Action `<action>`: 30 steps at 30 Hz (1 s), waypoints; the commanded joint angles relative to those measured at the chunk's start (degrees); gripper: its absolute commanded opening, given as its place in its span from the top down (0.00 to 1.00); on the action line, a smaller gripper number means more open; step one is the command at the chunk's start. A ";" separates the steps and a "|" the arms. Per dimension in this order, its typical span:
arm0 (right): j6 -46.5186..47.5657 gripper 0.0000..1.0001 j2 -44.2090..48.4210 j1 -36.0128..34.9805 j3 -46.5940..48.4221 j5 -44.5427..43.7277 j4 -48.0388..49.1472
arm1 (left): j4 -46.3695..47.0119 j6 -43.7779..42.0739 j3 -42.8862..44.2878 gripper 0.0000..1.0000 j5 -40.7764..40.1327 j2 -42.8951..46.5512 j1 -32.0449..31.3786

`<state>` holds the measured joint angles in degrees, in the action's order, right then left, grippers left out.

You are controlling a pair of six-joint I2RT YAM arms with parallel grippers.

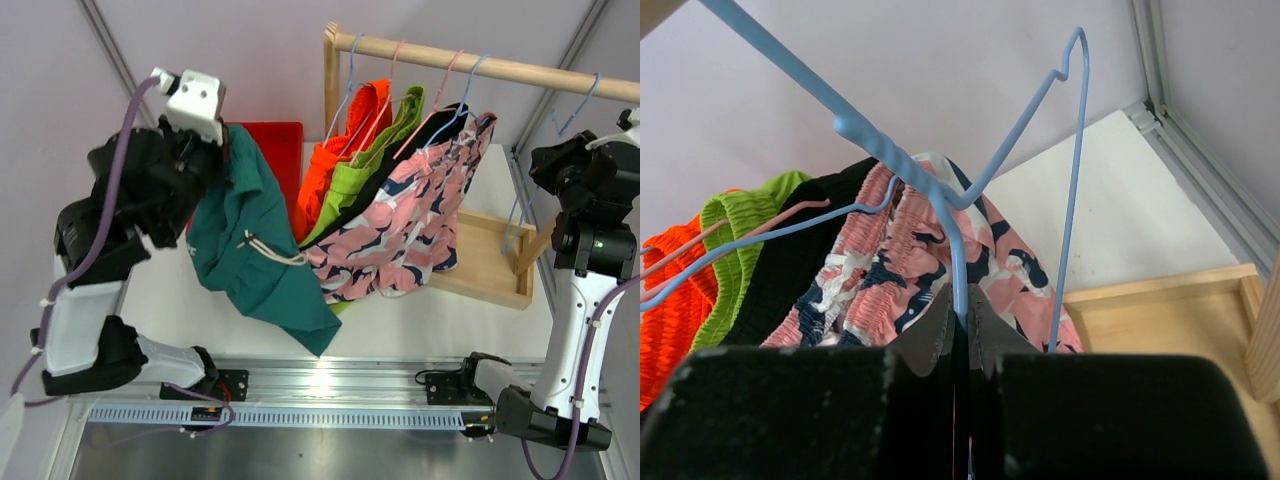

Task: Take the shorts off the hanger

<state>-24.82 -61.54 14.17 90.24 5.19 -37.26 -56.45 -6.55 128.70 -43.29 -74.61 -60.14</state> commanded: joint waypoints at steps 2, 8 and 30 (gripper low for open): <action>-0.40 1.00 -0.69 0.77 -2.78 2.10 -3.61 | 6.08 1.44 7.87 1.00 12.34 -5.08 16.15; -0.23 1.00 -0.34 1.03 -4.80 2.54 -3.09 | 11.18 6.10 12.35 1.00 20.33 -12.73 32.41; -0.23 0.32 3.96 1.21 -9.73 -0.44 -2.21 | 36.41 16.65 15.88 0.86 38.39 -46.32 51.70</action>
<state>-25.15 -58.22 15.14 81.03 5.78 -36.03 -27.55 7.49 143.85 -3.84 -120.20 -9.85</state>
